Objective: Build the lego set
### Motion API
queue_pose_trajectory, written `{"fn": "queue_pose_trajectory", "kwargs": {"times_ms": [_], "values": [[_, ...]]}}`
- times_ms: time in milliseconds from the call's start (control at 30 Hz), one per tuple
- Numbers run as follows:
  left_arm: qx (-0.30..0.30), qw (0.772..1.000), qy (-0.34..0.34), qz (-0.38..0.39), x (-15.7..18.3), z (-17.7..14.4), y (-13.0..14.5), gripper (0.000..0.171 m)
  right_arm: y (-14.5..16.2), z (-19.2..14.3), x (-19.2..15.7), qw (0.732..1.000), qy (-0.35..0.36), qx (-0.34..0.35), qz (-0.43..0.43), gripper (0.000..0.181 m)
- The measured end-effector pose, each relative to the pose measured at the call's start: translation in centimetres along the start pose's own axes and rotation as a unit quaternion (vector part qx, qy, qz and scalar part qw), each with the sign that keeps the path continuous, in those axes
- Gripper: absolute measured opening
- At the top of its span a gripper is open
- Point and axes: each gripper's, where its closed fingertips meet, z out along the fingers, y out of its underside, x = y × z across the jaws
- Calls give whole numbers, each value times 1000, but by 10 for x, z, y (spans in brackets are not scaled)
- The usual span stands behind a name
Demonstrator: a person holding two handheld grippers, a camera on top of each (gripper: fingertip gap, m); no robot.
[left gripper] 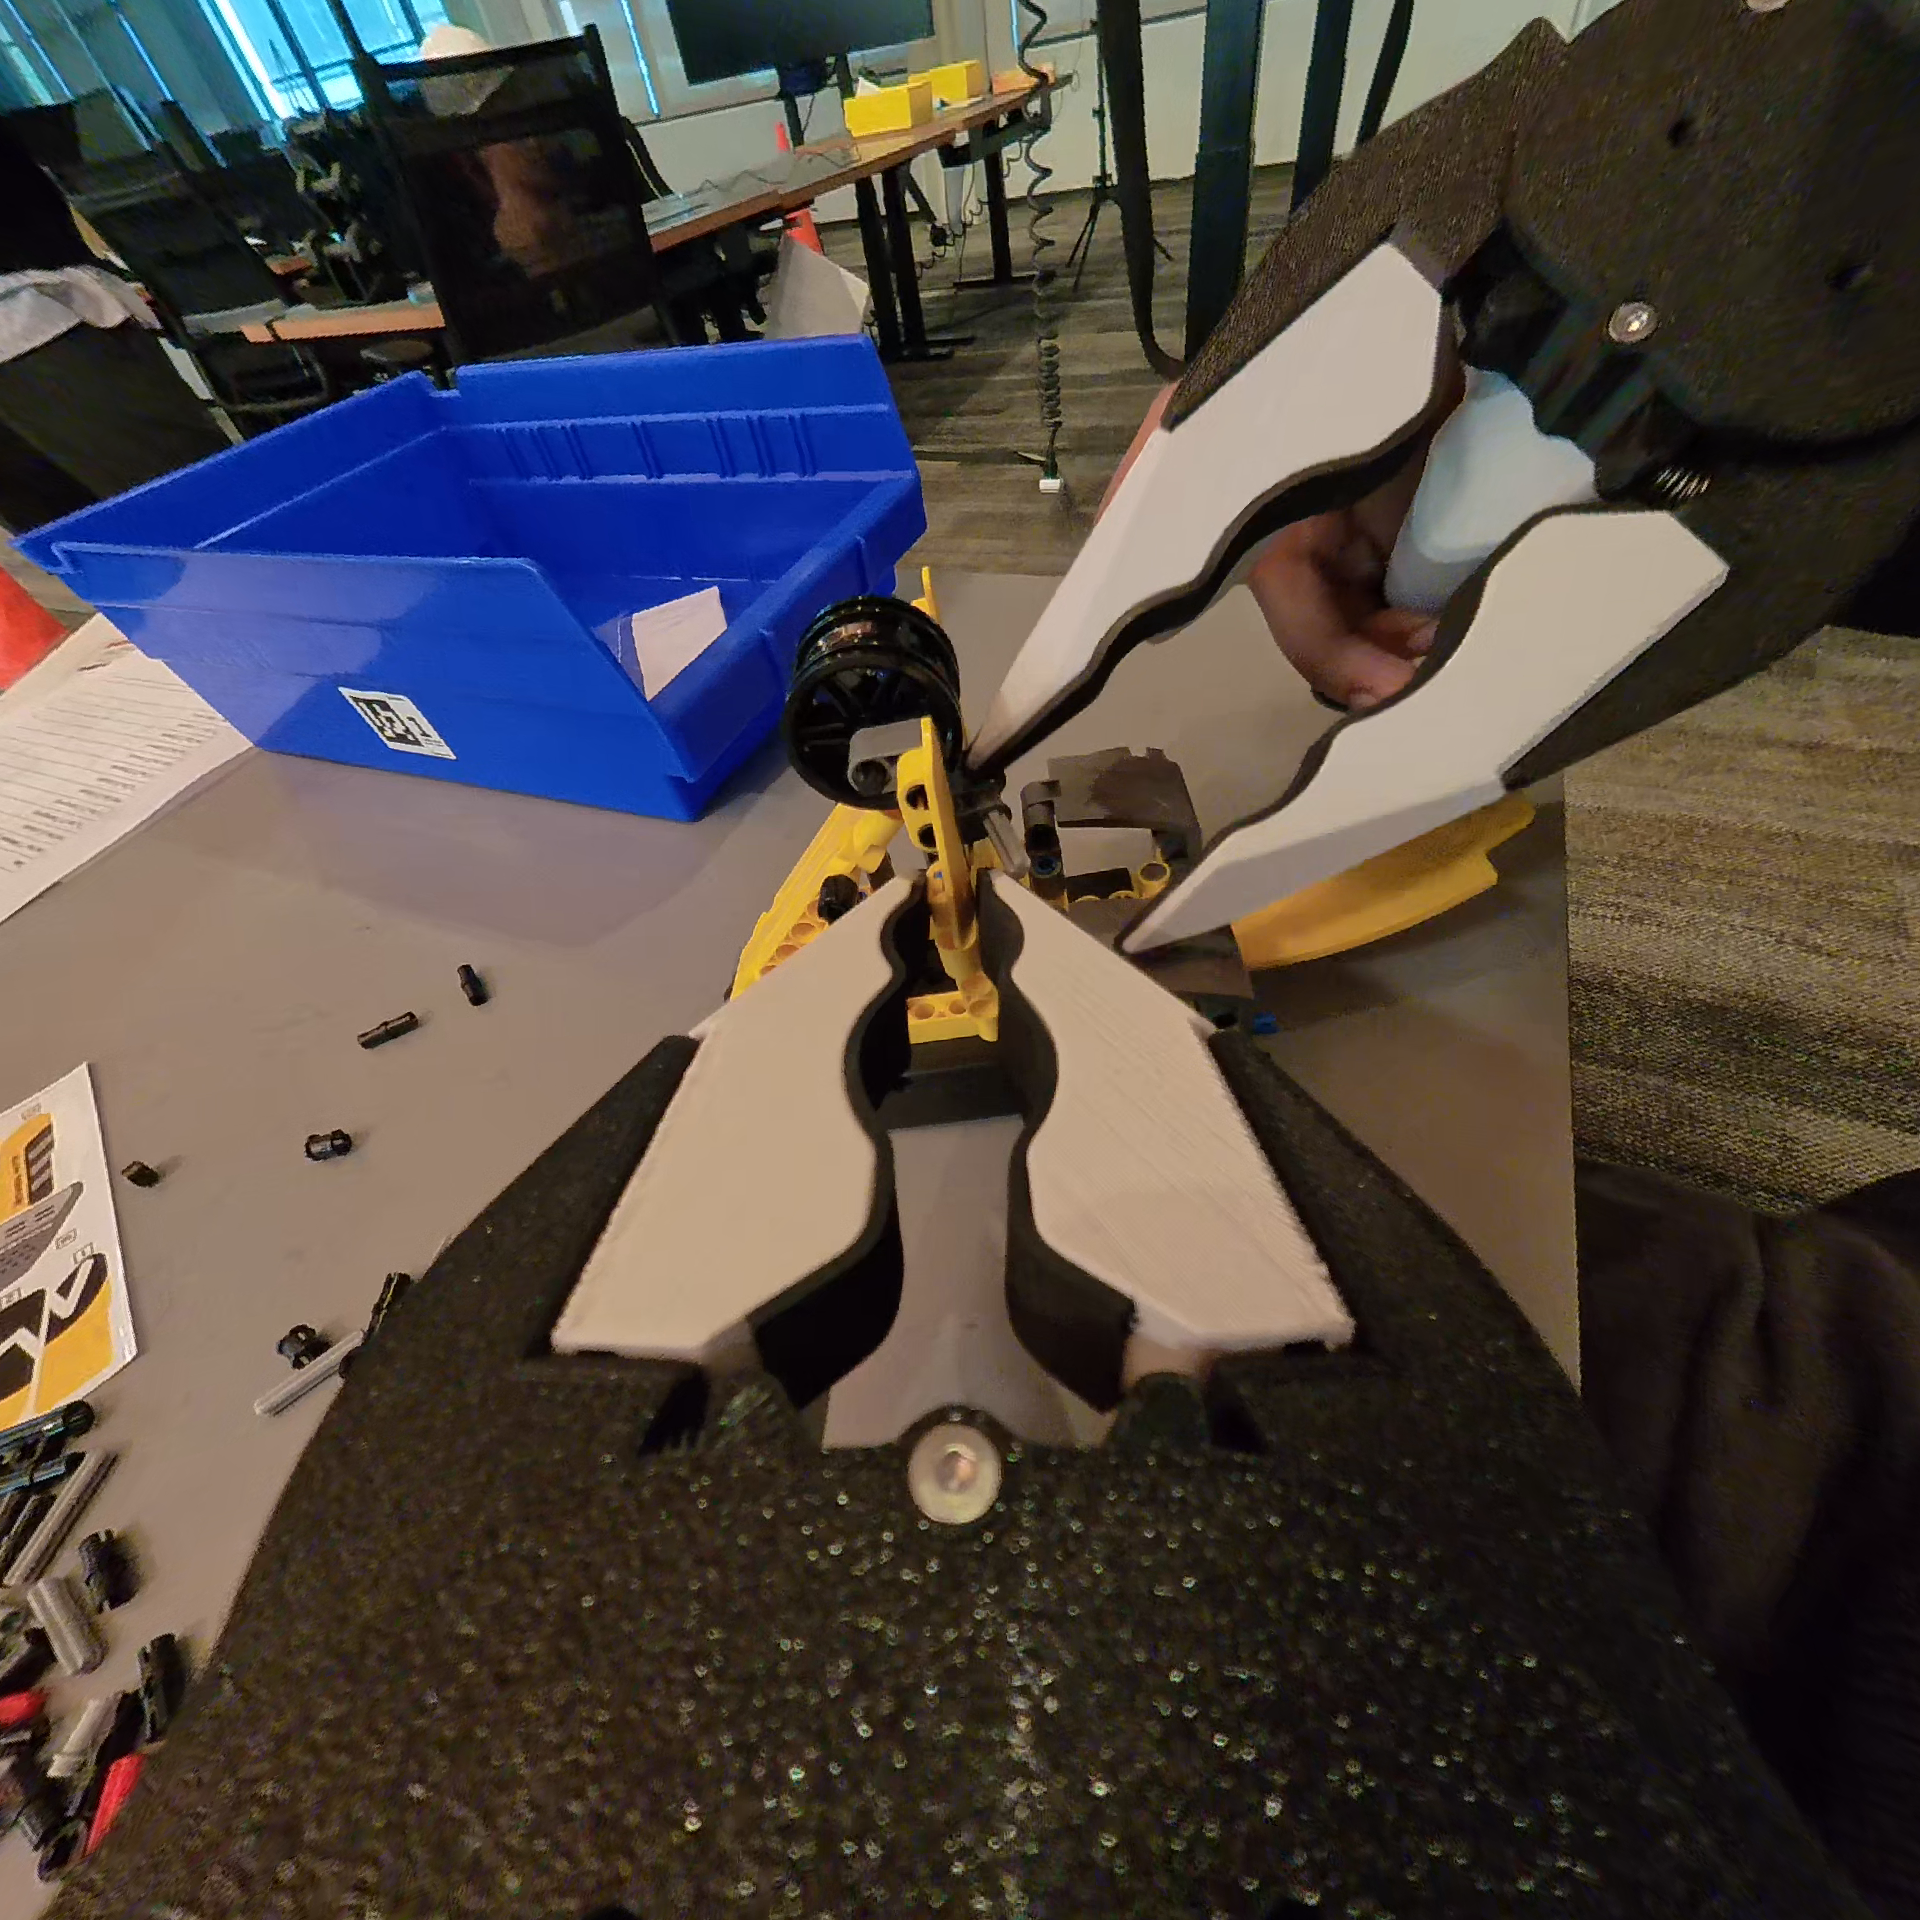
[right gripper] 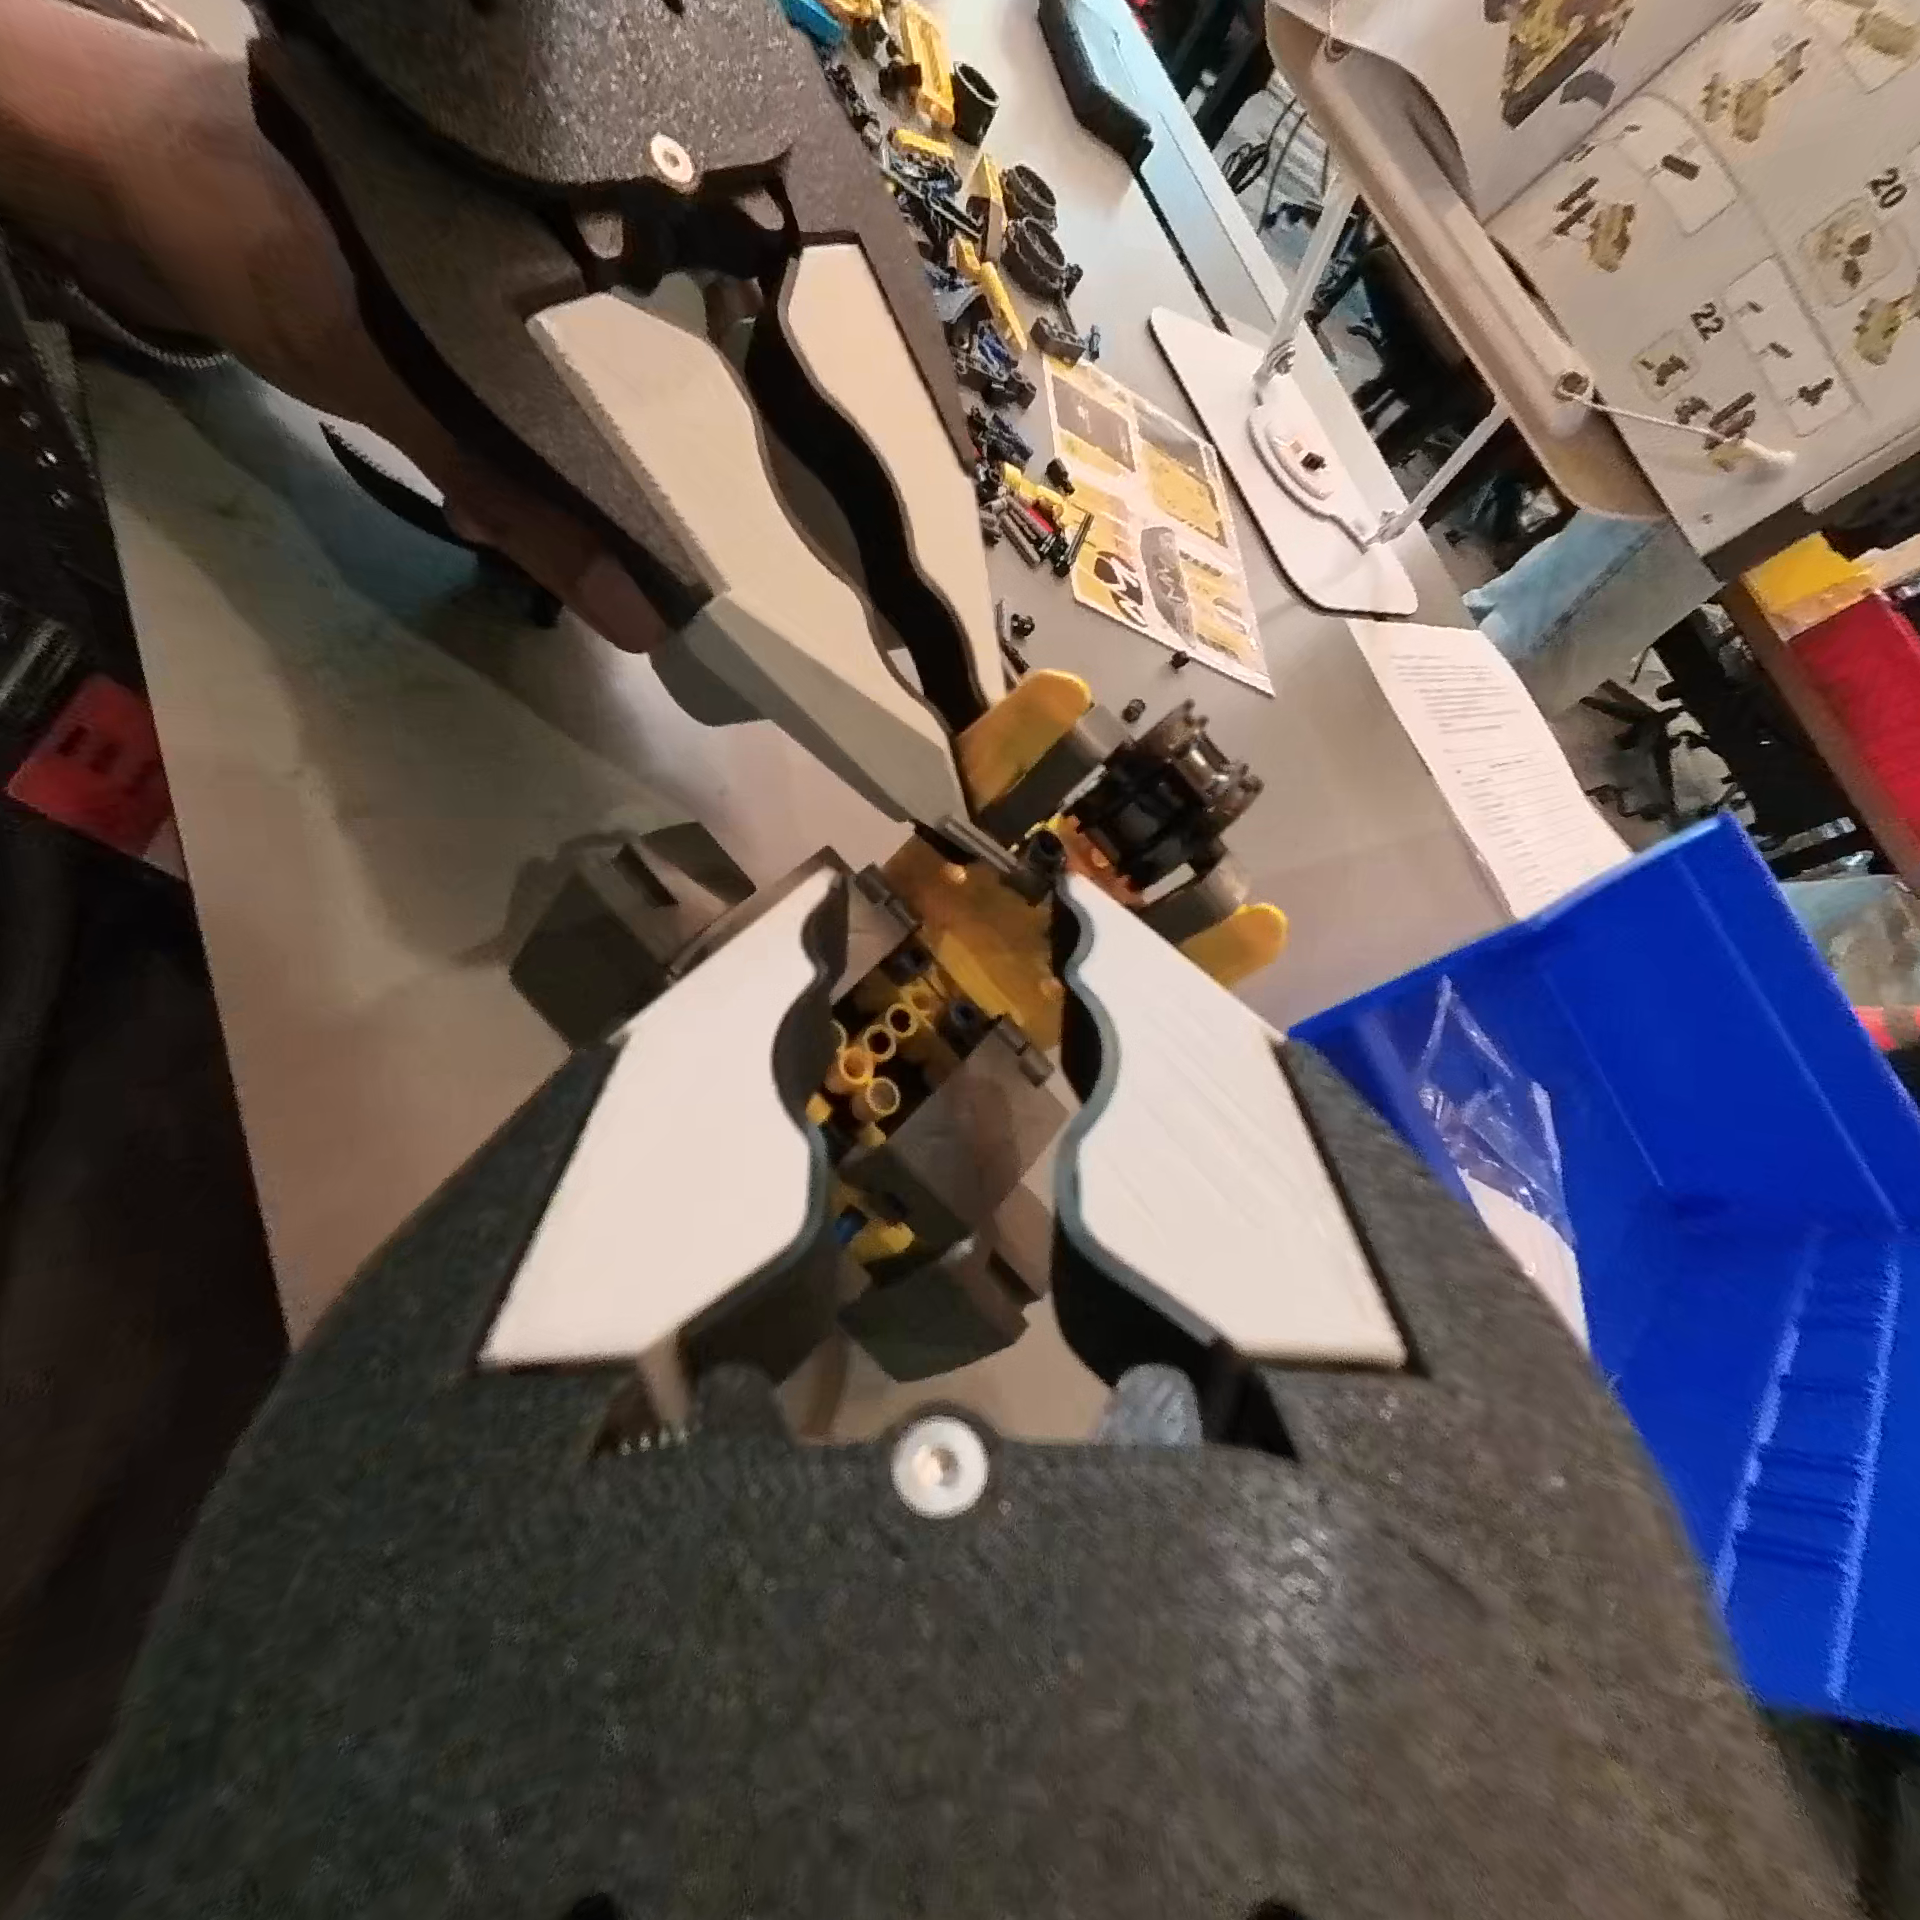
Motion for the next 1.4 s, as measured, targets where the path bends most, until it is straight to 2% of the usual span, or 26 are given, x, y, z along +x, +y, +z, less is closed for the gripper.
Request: {"fn": "queue_pose_trajectory", "kwargs": {"times_ms": [133,200,400,600,900,1400], "values": [[0,1000,1,1,0,0,0,8,-1,0,0,1000,-5,-10,27,37],[0,1000,0,5,1,0,0,8,-1,0,3,999,-8,-11,47,31],[0,1000,-3,9,1,0,0,8,-4,-2,-1,989,-55,-6,137,38],[0,1000,-4,8,1,0,0,8,-7,-1,0,975,-47,-13,217,40],[0,1000,-6,10,1,0,0,8,-11,-1,-4,964,-51,-31,260,49],[0,1000,-13,8,1,0,0,7,-10,0,-3,955,-37,-48,289,46]]}}
